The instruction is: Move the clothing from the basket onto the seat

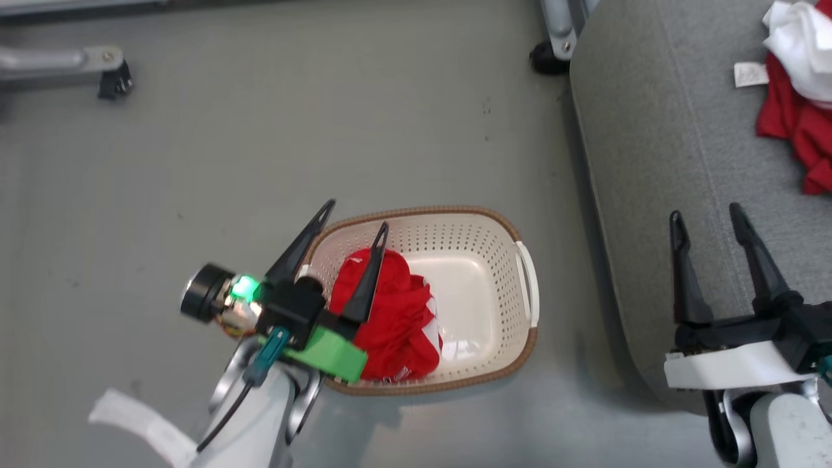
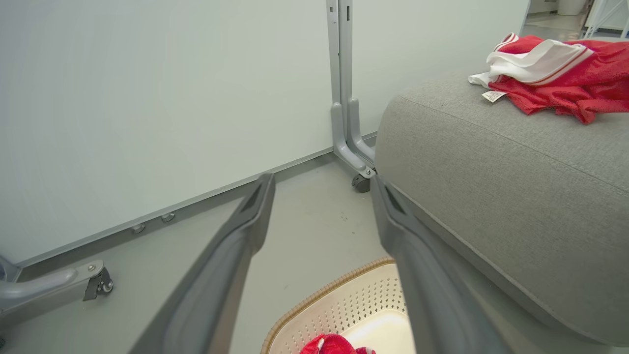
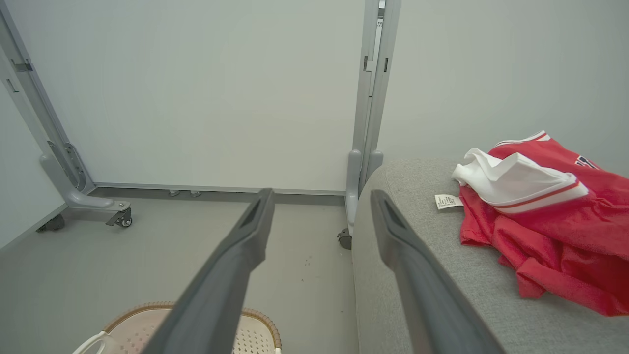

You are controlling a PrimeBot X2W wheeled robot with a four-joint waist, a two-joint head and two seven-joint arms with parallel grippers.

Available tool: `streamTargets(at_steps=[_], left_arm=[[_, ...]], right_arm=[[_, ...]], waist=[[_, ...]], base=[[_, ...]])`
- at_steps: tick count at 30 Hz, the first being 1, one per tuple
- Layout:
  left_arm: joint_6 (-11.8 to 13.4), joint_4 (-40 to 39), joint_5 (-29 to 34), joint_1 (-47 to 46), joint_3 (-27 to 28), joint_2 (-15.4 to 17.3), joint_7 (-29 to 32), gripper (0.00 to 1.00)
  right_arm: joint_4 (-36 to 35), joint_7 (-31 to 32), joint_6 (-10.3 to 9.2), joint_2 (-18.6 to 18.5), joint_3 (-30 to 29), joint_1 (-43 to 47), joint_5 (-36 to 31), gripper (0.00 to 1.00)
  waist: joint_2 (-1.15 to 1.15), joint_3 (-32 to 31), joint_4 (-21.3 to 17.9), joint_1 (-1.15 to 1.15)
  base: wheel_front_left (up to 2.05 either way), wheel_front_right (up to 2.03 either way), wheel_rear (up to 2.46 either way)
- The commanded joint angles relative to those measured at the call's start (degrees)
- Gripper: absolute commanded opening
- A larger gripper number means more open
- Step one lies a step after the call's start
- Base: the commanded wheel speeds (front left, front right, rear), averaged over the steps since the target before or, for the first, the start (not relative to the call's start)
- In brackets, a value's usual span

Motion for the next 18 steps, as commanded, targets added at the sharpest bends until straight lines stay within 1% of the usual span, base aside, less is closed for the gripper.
streamTargets(at_steps=[1, 2, 6, 11, 15, 18], left_arm=[[-0.34, 1.49, 0.84, -4.75, -1.8, 0.69, -0.02, 1.0], [-0.42, 2.75, 1.04, -7.18, -3.39, 1.02, -0.01, 1.0], [-0.37, 11.16, 0.27, -18.47, -13.3, 3.22, -0.03, 1.0], [-0.39, 26.14, -2.98, -30.29, -24.82, 3.98, 0.0, 1.0], [-0.39, 36.63, -5.69, -37.4, -32.49, 2.84, 1.51, 1.0], [-0.38, 41.68, -9.04, -40.85, -37.72, 1.98, 2.35, 1.0]], right_arm=[[-0.83, -0.18, -0.08, -0.13, -0.54, -2.01, -0.16, 1.0], [-1.18, -0.18, -0.08, -0.31, -0.71, -2.62, -0.39, 1.0], [-2.96, -0.17, -0.08, -0.07, -1.58, -5.43, -0.64, 1.0], [-5.37, -0.18, -0.08, 0.85, -1.4, -8.96, -0.53, 1.0], [-7.07, -0.18, -0.08, 1.74, -0.13, -11.51, -0.24, 1.0], [-8.3, -0.17, -0.08, 2.05, 0.48, -12.96, -0.12, 1.0]], waist=[[0.0, 14.76, 0.77, 0.0], [0.0, 16.11, 0.59, 0.0], [0.0, 21.57, -1.02, 0.0], [0.0, 27.78, -3.78, 0.0], [0.0, 31.88, -6.05, 0.0], [0.0, 34.47, -7.22, 0.0]], base=[[0.0, 0.0, 0.0], [0.0, 0.0, 0.0], [0.0, 0.0, 0.0], [0.0, 0.0, 0.0], [0.0, 0.0, 0.0], [0.0, 0.0, 0.0]])
